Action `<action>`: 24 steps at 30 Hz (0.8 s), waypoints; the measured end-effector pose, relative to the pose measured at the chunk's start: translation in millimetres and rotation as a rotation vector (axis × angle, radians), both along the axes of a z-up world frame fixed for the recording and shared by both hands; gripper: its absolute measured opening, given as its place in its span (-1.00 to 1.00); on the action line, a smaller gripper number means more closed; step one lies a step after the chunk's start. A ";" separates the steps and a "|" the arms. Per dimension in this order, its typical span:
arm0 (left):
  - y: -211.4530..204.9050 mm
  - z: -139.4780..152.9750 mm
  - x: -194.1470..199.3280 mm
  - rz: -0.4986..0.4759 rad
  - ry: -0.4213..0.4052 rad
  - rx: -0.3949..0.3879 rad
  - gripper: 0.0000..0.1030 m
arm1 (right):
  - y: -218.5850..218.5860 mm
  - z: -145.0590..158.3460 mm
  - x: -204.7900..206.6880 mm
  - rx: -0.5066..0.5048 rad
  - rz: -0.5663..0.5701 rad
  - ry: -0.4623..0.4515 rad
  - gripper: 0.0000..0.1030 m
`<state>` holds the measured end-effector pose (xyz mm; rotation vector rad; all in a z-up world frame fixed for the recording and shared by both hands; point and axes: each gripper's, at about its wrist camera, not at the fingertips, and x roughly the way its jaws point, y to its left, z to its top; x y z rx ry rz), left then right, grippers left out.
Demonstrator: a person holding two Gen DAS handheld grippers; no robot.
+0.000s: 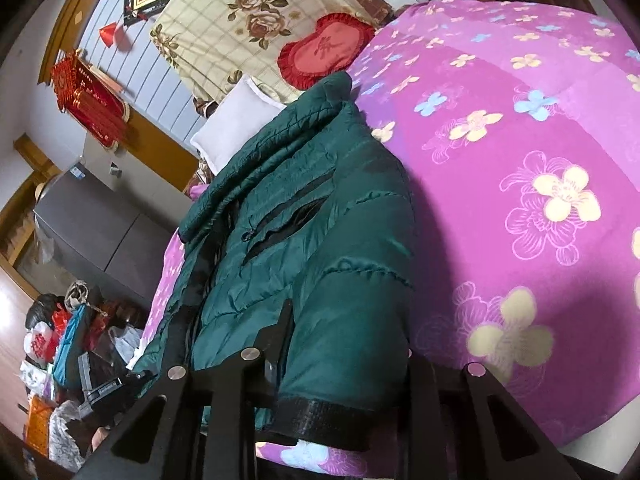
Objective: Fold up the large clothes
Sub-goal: 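Lift the folded jacket off the bed with both tools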
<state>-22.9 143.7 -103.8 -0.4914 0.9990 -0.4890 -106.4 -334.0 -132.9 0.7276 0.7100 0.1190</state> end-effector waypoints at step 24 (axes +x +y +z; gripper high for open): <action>25.7 35.9 -25.1 0.056 -0.083 0.054 -0.70 | 66.3 52.9 -55.4 -0.332 0.030 -0.015 -0.76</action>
